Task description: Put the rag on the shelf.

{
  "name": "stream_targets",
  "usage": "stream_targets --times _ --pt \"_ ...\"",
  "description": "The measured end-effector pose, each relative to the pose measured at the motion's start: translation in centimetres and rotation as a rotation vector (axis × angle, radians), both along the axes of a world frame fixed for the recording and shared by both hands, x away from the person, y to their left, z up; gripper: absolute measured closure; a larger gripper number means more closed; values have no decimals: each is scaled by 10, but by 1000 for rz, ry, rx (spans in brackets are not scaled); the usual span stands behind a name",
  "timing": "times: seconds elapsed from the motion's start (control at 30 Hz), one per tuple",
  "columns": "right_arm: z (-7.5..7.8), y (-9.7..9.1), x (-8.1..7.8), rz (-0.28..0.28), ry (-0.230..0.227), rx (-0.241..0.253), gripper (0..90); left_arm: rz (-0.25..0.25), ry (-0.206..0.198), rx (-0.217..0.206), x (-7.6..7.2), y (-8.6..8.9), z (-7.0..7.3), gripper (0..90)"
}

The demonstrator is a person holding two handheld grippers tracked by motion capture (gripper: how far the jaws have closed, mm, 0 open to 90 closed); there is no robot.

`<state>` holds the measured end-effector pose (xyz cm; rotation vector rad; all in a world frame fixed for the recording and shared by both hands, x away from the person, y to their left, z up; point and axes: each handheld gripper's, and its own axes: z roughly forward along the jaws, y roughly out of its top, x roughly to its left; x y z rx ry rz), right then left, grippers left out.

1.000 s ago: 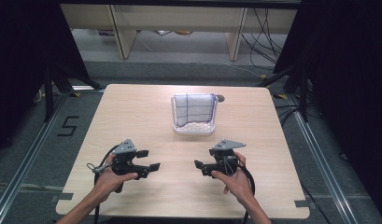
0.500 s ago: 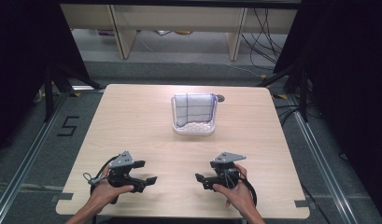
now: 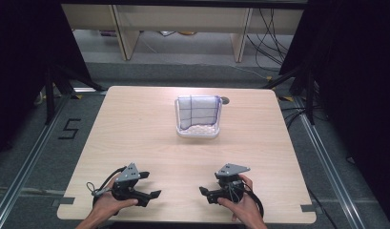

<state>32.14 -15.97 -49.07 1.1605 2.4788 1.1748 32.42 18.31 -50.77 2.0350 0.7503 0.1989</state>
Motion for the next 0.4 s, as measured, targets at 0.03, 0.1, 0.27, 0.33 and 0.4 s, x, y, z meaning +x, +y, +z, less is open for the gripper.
stream_targets --times 0.03,0.1,0.27,0.33,0.4 --pt "0 0 0 6 1 -2 203 4 -5 -3 0 0 0 149" --pt "-1 1 0 6 -2 -4 203 11 -7 -3 0 1 -1 149" --pt "-3 1 1 9 -6 -16 196 16 -14 16 2 3 -2 149" --pt "-3 0 2 6 1 -15 196 26 -13 21 3 3 -3 149" --pt "-3 -1 3 -1 -7 -15 196 23 -19 25 4 4 -3 149"
